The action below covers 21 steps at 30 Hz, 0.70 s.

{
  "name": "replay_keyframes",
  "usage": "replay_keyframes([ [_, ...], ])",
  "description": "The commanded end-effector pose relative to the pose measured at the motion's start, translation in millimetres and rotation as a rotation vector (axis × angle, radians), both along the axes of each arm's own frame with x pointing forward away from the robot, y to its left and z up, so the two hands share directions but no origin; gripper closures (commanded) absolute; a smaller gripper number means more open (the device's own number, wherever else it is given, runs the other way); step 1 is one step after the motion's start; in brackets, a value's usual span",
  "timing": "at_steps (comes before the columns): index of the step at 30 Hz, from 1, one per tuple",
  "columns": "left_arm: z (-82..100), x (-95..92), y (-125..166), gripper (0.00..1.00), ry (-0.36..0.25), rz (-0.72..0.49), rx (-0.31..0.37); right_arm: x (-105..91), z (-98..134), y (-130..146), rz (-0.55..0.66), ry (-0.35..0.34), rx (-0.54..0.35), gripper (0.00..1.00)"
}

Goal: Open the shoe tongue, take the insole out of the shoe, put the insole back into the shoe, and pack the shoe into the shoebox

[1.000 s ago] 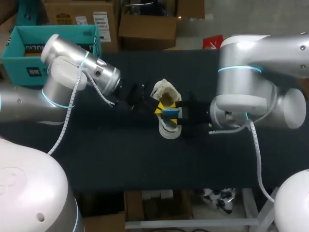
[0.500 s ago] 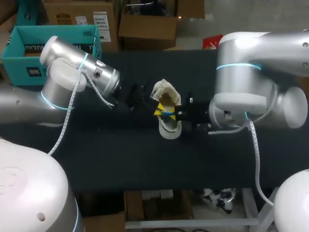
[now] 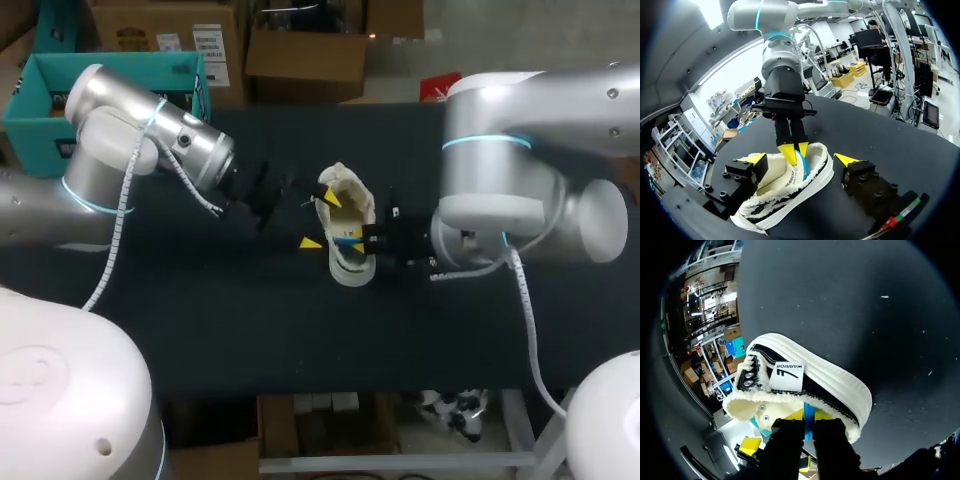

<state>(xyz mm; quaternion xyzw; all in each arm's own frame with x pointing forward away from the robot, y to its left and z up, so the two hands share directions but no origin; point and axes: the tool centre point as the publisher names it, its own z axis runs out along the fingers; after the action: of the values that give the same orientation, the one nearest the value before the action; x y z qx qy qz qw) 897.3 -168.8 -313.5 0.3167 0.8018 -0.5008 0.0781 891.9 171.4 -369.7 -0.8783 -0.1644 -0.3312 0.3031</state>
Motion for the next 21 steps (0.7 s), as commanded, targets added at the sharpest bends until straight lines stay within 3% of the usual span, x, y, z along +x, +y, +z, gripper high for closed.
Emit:
replay_keyframes([
  [1,16.1,-2.8,11.9,0.0,0.057,-0.012,0.002,5.6,-7.2,-4.7,0.038,0.035,0.0,1.0],
  [2,19.5,-4.3,13.5,0.0,0.075,-0.013,0.003,3.6,-8.2,-4.9,0.043,0.038,0.0,0.95],
  [3,22.4,-5.7,15.1,0.0,0.087,-0.012,-0.001,1.2,-9.2,-5.6,0.047,0.04,0.0,0.73],
  [7,32.4,-10.7,22.1,0.0,0.153,-0.005,-0.004,-10.8,-7.8,-9.2,0.055,0.041,0.003,0.5],
  [8,34.5,-11.1,24.2,0.0,0.169,-0.001,-0.006,-14.2,-5.1,-10.3,0.06,0.033,-0.001,0.27],
  [9,35.8,-11.6,26.0,0.0,0.184,0.005,-0.001,-17.8,-1.6,-10.3,0.061,0.029,-0.005,0.19],
  [10,37.1,-12.1,27.9,0.0,0.188,0.015,-0.004,-20.8,1.9,-10.1,0.063,0.025,-0.008,0.18],
  [13,41.2,-14.3,33.7,0.0,0.202,0.046,-0.013,-29.8,15.3,-6.5,0.078,0.013,-0.037,0.25],
  [15,43.1,-16.6,36.6,0.0,0.213,0.056,-0.013,-35.2,24.9,-3.2,0.088,0.008,-0.062,0.48],
  [17,44.4,-19.3,38.6,0.0,0.214,0.079,-0.009,-39.8,33.8,-1.3,0.101,-0.003,-0.075,0.59],
  [18,44.8,-20.8,39.6,0.0,0.22,0.088,-0.004,-41.2,37.6,-0.8,0.105,-0.006,-0.075,0.71],
  [19,45.4,-22.0,40.7,0.0,0.226,0.097,-0.004,-42.0,40.4,-0.2,0.117,-0.014,-0.074,0.93],
  [20,46.1,-22.9,41.8,0.0,0.229,0.106,-0.002,-42.3,42.6,0.6,0.124,-0.019,-0.076,1.0],
  [21,46.6,-23.7,43.0,0.0,0.238,0.113,0.0,-41.7,43.7,1.3,0.127,-0.02,-0.073,1.0],
])
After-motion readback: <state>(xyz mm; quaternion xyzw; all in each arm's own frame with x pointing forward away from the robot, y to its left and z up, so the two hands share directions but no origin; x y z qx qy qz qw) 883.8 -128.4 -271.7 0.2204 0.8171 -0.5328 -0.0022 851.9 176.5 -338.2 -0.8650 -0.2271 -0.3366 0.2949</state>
